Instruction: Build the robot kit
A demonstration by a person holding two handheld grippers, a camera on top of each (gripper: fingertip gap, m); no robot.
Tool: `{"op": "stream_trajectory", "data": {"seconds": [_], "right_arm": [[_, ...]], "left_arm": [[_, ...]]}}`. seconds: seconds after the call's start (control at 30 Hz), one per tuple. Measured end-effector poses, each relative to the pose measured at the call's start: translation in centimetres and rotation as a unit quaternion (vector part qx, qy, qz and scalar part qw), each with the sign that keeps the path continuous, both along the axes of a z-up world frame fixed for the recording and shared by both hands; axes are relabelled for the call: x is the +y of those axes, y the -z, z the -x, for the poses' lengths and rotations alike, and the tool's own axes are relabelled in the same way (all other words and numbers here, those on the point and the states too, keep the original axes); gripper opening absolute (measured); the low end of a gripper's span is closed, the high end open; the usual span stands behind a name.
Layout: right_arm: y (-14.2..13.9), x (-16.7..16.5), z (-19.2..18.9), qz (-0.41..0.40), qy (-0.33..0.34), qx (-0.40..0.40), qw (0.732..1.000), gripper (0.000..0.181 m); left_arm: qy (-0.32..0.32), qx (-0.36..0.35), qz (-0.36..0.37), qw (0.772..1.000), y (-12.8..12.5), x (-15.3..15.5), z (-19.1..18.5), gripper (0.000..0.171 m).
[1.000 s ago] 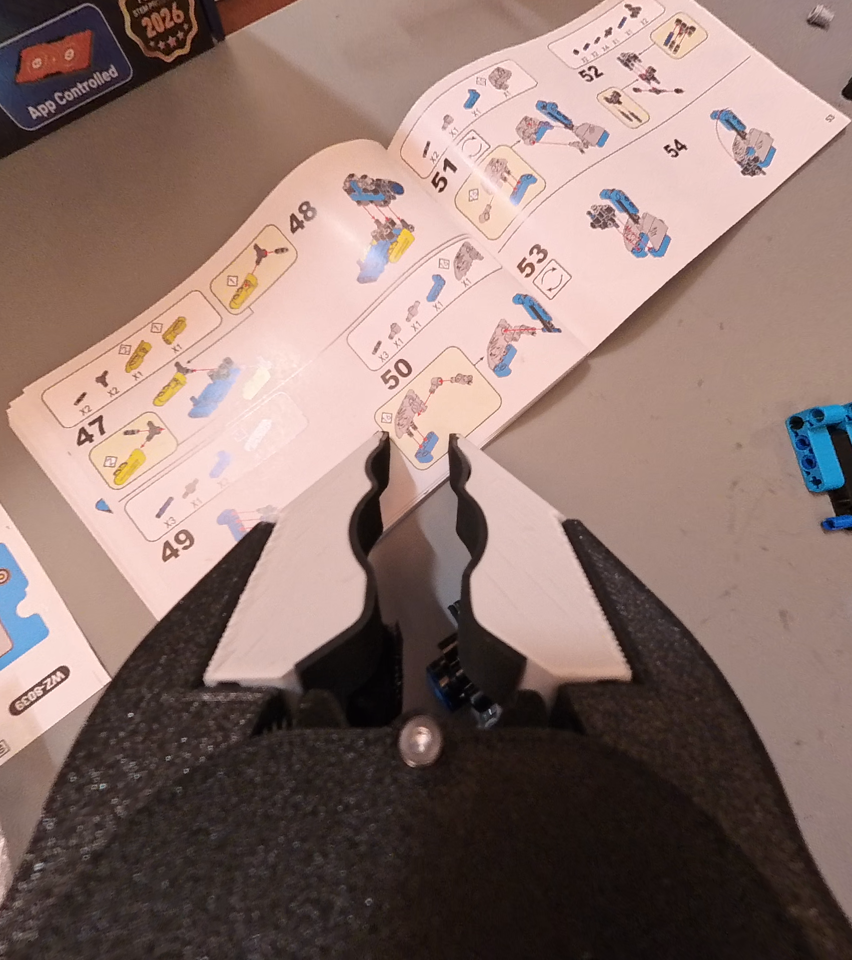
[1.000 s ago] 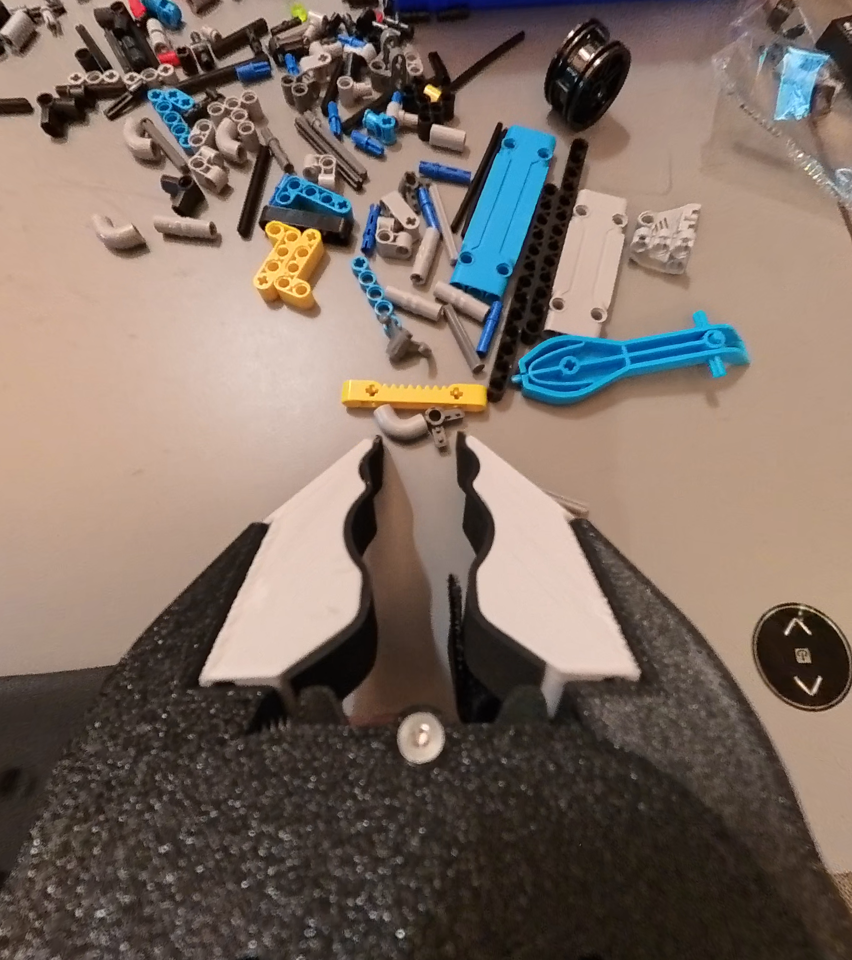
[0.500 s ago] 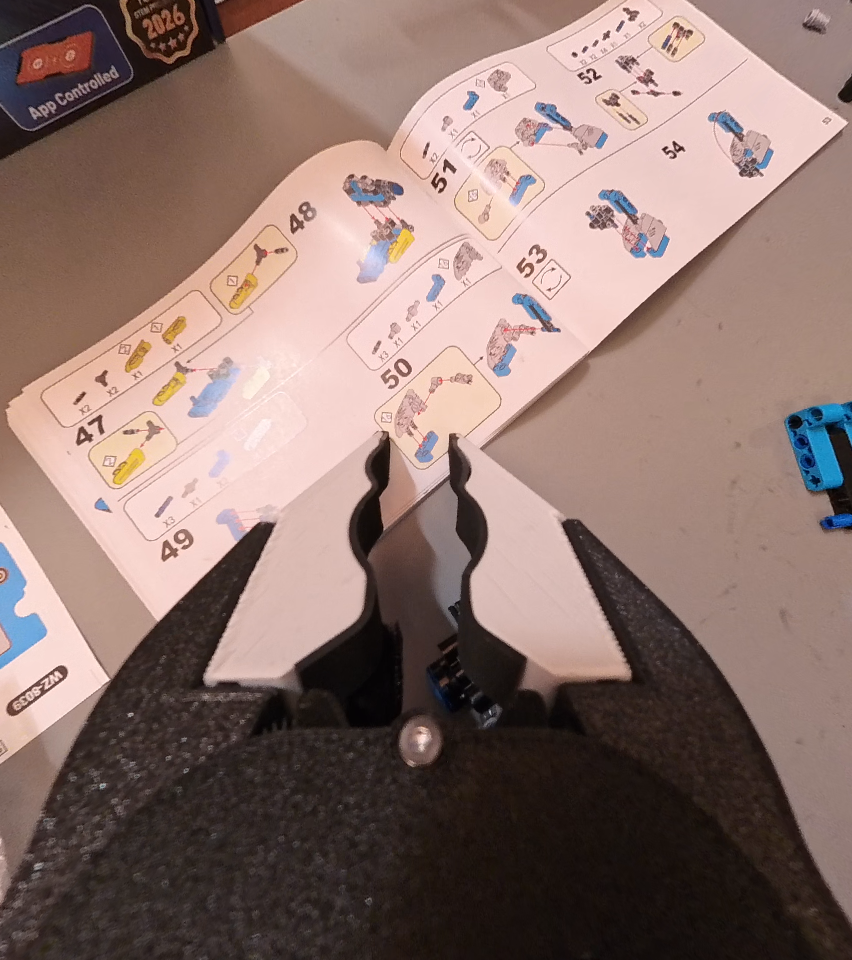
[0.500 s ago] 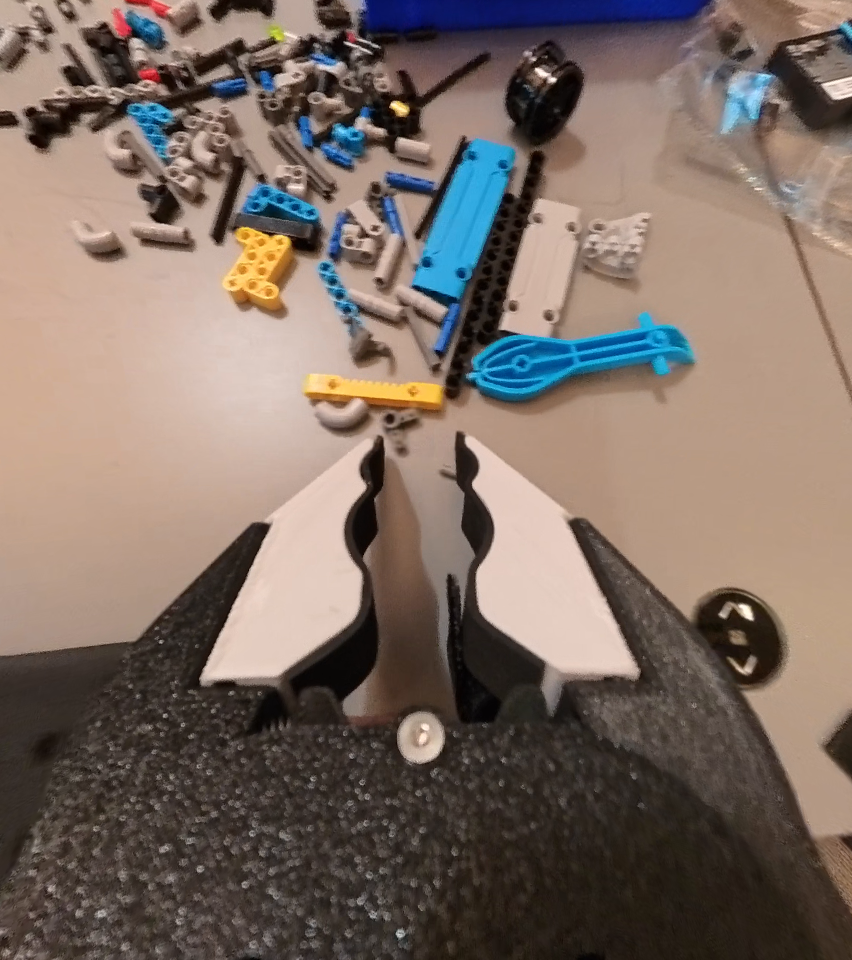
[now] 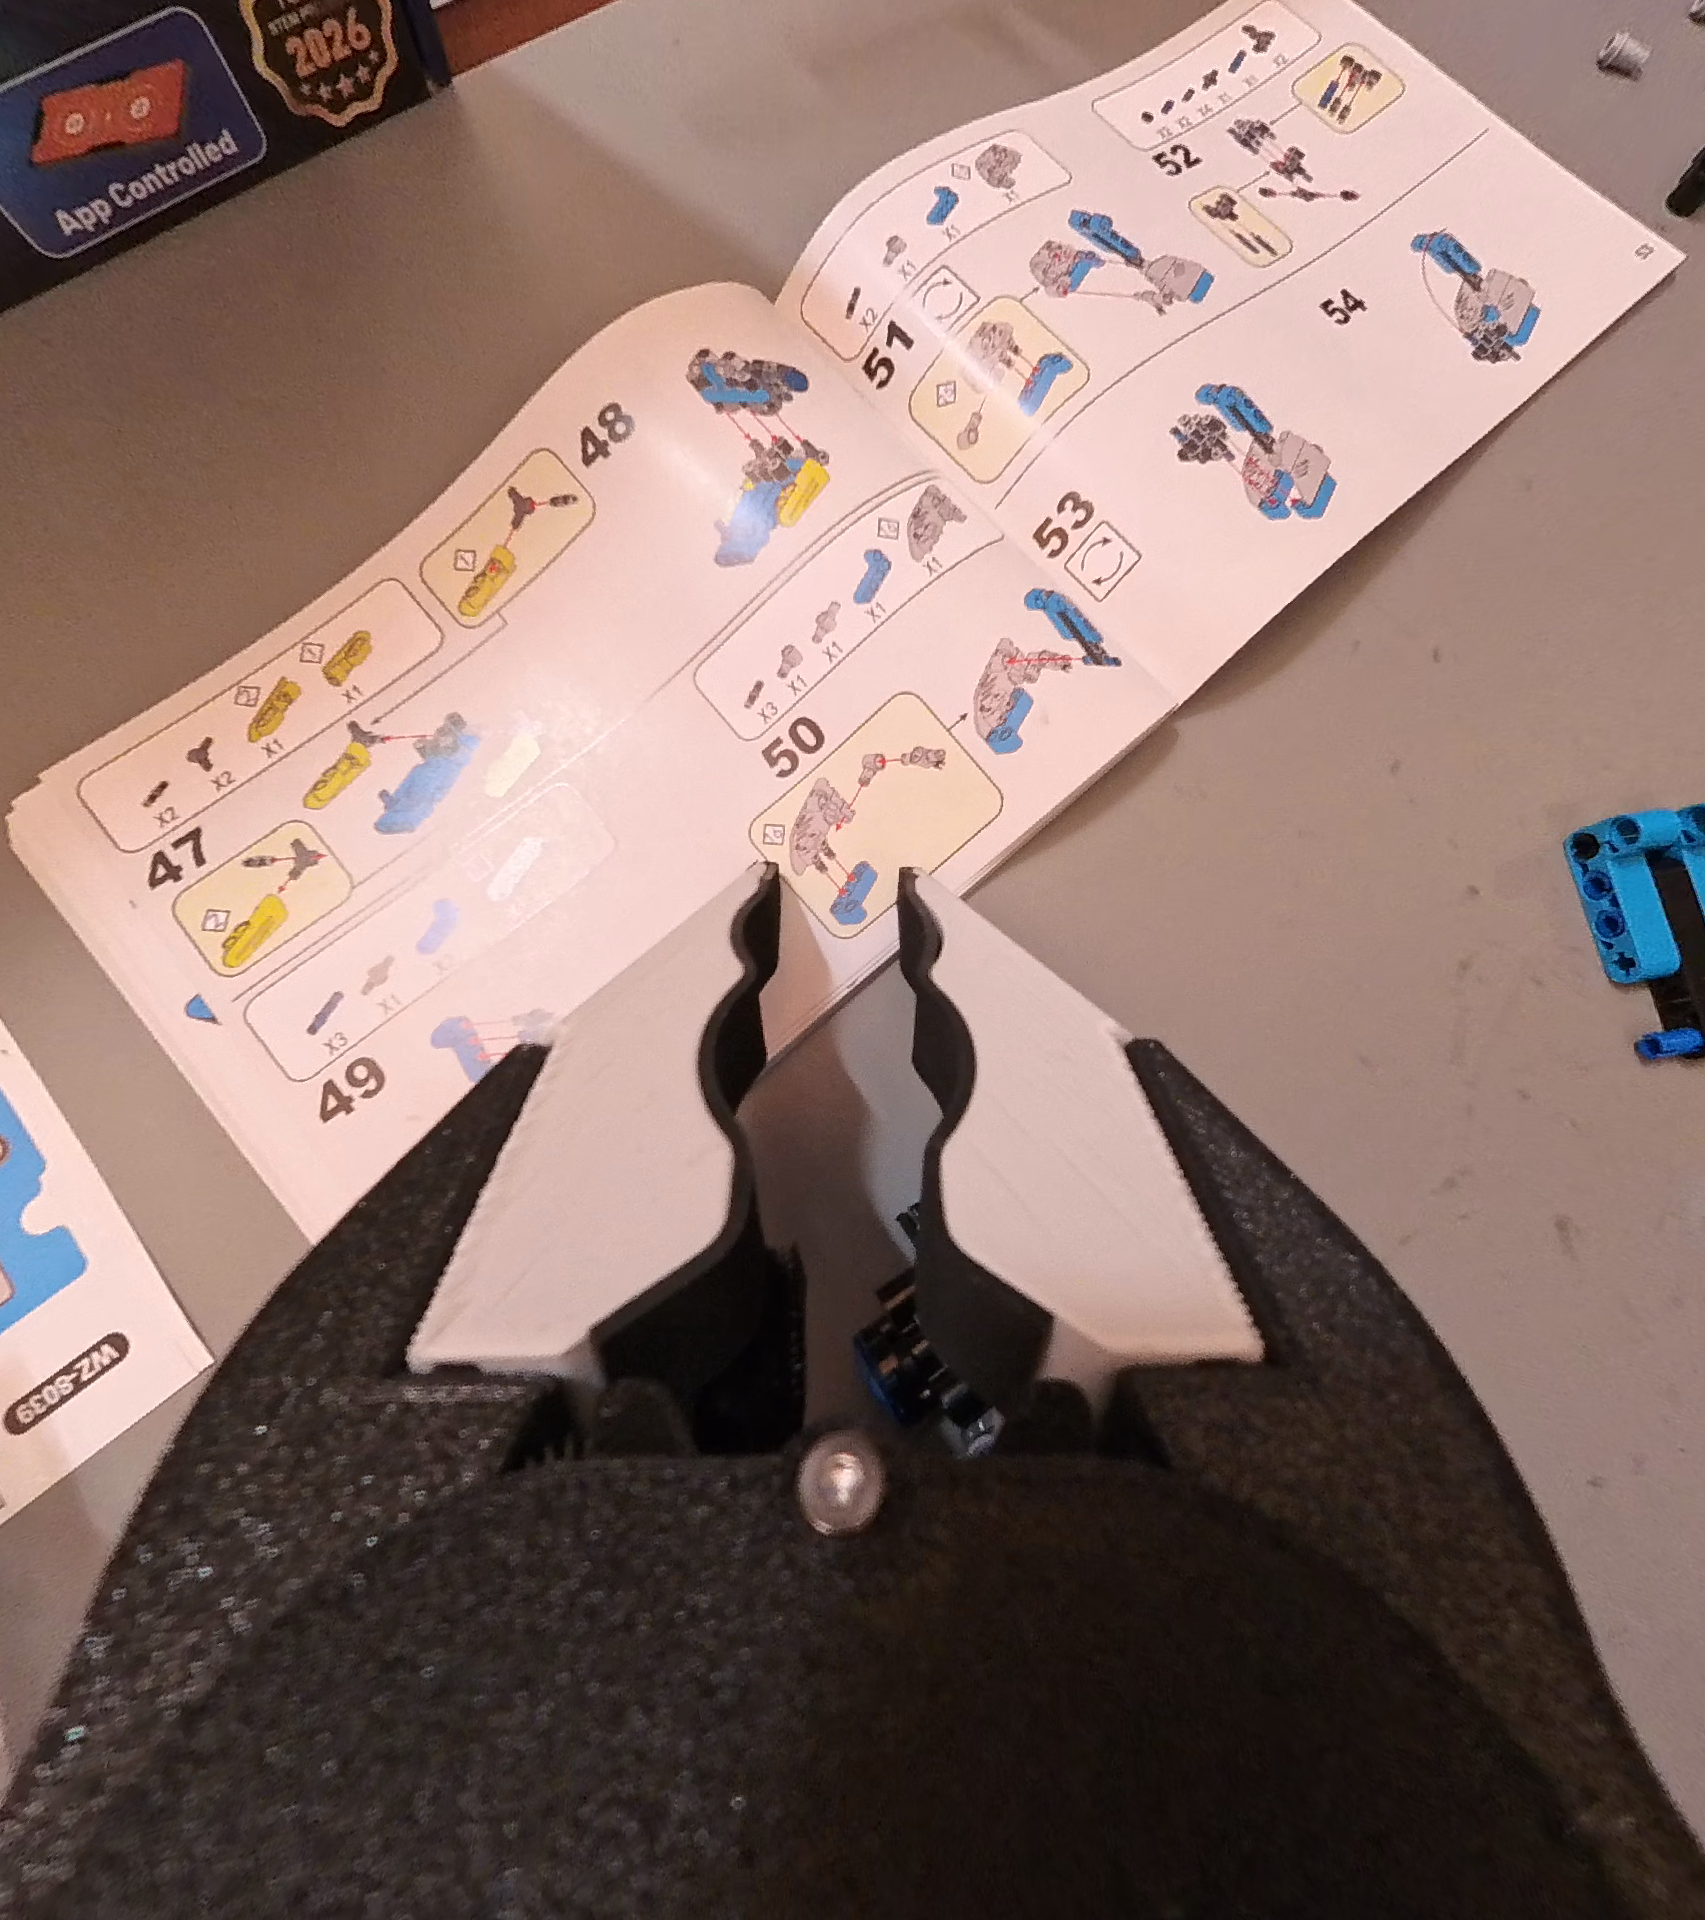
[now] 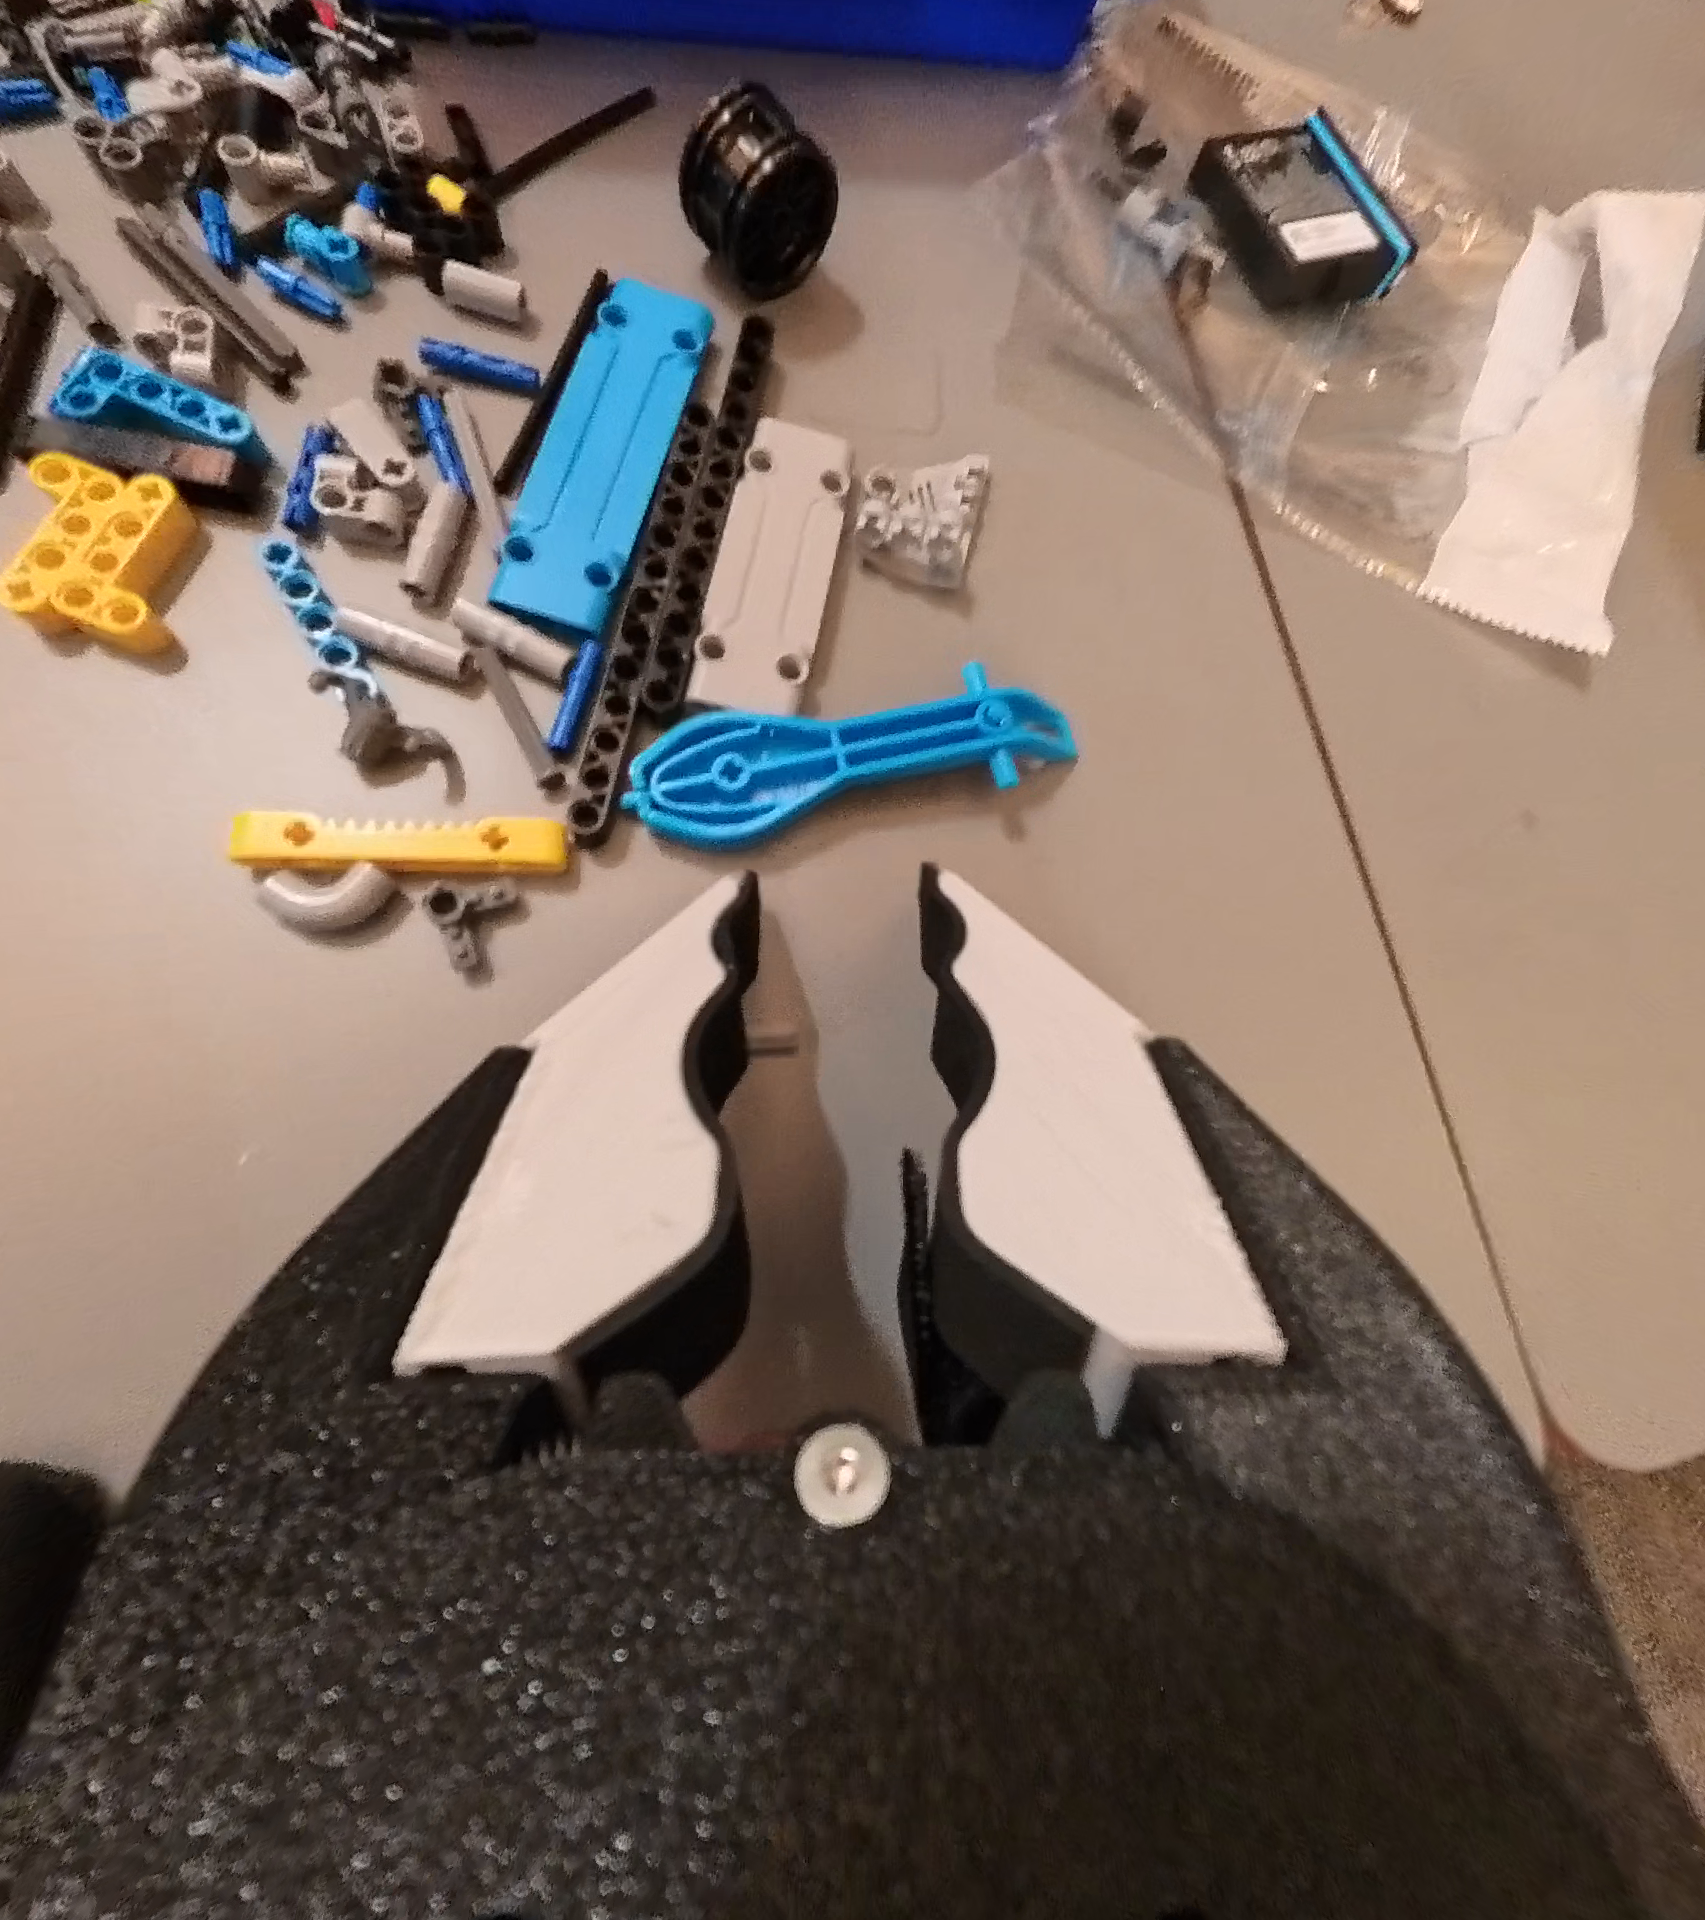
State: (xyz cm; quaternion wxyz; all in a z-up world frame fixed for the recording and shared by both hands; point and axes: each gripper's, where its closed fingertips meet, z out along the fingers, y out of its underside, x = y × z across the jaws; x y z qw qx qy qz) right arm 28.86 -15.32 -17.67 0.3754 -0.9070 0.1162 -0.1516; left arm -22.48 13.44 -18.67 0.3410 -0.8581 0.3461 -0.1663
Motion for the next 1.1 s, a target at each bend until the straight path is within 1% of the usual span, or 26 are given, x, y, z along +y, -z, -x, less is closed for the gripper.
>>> {"op": "stream_trajectory", "data": {"seconds": [0.07,0.13,0.2,0.27,0.3,0.37,0.53,0.63,0.7,0.8,0.93,1.03,1.1], "right_arm": [[-0.5,1.0,-0.4,-0.001,-0.013,0.002,1.000,0.030],[-1.8,2.4,-1.0,-0.018,-0.027,0.005,0.999,0.030],[-2.7,4.4,-0.7,-0.033,-0.058,0.028,0.997,0.030],[-1.8,5.9,0.5,-0.013,-0.097,0.069,0.993,0.030],[-1.3,6.4,0.8,0.000,-0.103,0.078,0.992,0.030],[-0.6,7.5,1.8,0.006,-0.118,0.087,0.989,0.030],[-0.7,9.6,4.8,-0.009,-0.155,0.081,0.985,0.030],[0.3,10.0,4.9,0.017,-0.152,0.081,0.985,0.031],[0.3,10.0,4.6,0.010,-0.147,0.087,0.985,0.031],[0.3,9.8,4.1,0.005,-0.135,0.117,0.984,0.026],[0.1,10.4,4.6,-0.004,-0.137,0.154,0.979,0.026],[0.2,11.0,5.6,0.004,-0.153,0.128,0.980,0.028],[0.3,11.3,6.3,0.014,-0.165,0.108,0.980,0.032]], "left_arm": [[0.000,-0.002,0.001,1.000,0.0,0.0,0.0,0.023],[0.000,-0.004,0.002,1.000,0.0,0.0,0.0,0.023],[0.000,-0.004,0.001,1.000,0.0,0.0,0.0,0.023],[0.001,-0.003,-0.001,1.000,0.0,0.0,0.0,0.023],[0.002,-0.004,-0.001,1.000,0.0,-0.1,0.0,0.023],[0.002,-0.006,0.000,1.000,0.0,-0.1,0.0,0.023],[0.002,-0.011,0.001,1.000,0.0,-0.1,0.0,0.023],[0.003,-0.011,0.001,1.000,0.0,-0.1,0.0,0.023],[0.003,-0.011,0.000,1.000,0.0,-0.1,0.0,0.023],[0.003,-0.013,0.001,1.000,0.0,-0.1,0.0,0.023],[0.003,-0.016,0.002,1.000,-0.1,-0.1,0.0,0.023],[0.004,-0.016,0.002,1.000,-0.1,-0.1,0.0,0.023],[0.004,-0.017,0.002,1.000,-0.1,-0.1,0.0,0.023]]}}
